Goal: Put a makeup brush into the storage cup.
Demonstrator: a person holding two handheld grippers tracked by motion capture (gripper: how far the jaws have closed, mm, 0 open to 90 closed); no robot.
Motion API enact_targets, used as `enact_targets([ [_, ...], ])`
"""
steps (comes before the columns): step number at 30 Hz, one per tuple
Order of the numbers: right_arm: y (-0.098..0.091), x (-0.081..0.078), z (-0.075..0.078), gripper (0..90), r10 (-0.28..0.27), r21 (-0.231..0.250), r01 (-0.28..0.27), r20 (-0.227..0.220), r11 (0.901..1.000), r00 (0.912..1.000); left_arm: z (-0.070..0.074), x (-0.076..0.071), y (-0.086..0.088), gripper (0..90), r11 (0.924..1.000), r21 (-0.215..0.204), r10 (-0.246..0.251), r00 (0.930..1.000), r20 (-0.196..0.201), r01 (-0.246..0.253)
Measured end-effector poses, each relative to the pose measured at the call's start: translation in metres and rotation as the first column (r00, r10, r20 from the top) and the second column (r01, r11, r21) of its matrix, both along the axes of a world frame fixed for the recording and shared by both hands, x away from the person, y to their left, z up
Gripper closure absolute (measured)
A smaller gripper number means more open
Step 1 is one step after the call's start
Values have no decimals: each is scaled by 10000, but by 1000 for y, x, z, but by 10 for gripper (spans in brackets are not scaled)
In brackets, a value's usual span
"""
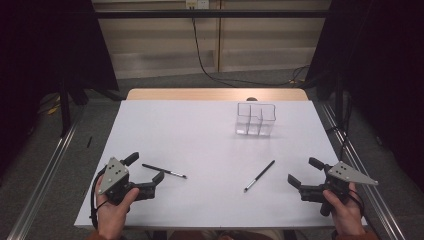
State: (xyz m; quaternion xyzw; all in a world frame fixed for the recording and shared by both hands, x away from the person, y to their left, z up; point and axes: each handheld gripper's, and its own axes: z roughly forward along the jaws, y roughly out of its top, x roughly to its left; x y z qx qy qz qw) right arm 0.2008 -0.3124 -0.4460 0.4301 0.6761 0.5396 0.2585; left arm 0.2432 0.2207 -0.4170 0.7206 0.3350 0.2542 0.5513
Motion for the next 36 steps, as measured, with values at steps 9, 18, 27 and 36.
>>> enact_targets([
  [9,2,0,1,0,85,-102,-85,78,9999,9999,6,9,-11,37,9967,539,-586,9977,-354,605],
  [18,2,0,1,0,129,-73,-128,55,9999,9999,11,22,-18,37,9940,591,-862,9925,-872,915],
  [27,4,1,1,0,177,-93,-177,23,9998,9998,12,43,-18,29,9972,368,-616,9939,-918,652],
  [36,3,1,1,0,239,-112,-240,-3,9997,9997,20,58,-25,30,9883,1027,-964,9834,-1539,1130],
])
